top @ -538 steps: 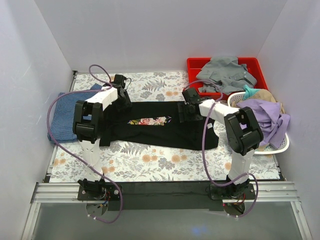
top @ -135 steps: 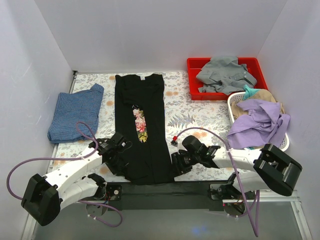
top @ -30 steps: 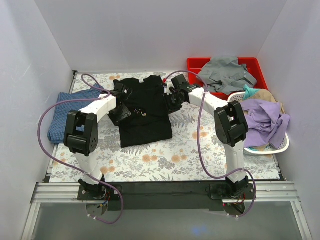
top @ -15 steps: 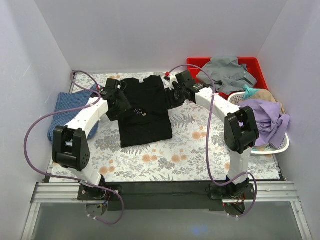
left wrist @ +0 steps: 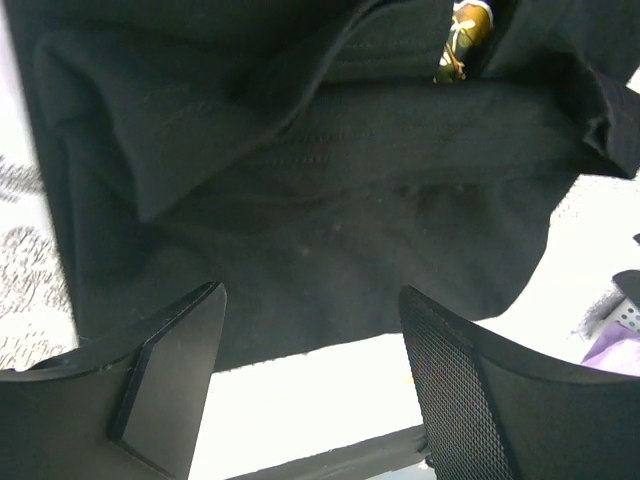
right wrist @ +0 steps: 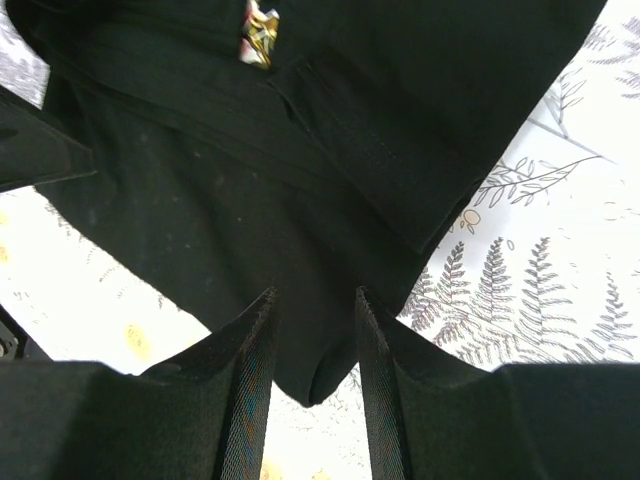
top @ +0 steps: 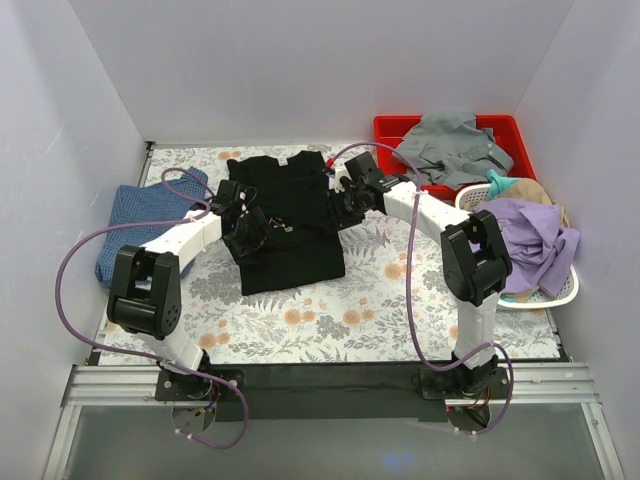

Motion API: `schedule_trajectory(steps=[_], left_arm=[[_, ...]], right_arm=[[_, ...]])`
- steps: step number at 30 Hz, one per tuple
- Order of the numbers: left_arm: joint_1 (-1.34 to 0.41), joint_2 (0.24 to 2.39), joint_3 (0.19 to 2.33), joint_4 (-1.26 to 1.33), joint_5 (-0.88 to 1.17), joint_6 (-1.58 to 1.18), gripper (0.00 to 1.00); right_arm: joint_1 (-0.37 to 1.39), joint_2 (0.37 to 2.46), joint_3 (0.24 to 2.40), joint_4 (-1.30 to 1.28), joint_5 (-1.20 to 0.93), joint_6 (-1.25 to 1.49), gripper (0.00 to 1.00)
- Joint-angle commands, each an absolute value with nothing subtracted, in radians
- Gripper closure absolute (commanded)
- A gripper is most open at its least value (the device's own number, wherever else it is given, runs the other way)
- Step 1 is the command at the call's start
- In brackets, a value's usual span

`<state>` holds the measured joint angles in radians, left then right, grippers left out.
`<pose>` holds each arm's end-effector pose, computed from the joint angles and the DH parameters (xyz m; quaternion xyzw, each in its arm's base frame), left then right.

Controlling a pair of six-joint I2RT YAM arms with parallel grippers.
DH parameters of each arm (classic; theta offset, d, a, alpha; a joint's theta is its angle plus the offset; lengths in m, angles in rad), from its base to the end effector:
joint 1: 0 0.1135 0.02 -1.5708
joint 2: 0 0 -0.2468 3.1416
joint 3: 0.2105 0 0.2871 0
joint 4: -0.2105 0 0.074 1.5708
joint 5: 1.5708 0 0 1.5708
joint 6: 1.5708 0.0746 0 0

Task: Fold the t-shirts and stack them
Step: Fold the tshirt

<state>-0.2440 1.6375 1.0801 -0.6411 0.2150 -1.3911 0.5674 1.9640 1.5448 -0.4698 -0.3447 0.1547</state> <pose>0.3454 -0.1024 0.1253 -0.5135 0.8315 -0.2064 0.0489 0.3966 0.2826 0.1700 -0.2464 0.8970 0.2676 0.2511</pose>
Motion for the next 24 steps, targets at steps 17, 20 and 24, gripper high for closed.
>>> schedule_trajectory(steps=[17,20,24], left_arm=[[-0.232,1.811,1.276,-0.565,-0.017,-1.342,0.32],[-0.218,1.822,1.289,-0.551,-0.064,-1.333,0.32],[-0.192,1.832,1.299,-0.532,-0.101,-1.319,0.32]], right_arm=[[0.577,2.17,1.755,-0.482,-0.245,0.13,0.59],[0.575,2.207,1.808,-0.482,-0.213,0.121,0.59],[0.572,2.25,1.932,-0.486,-0.186,0.109,0.59]])
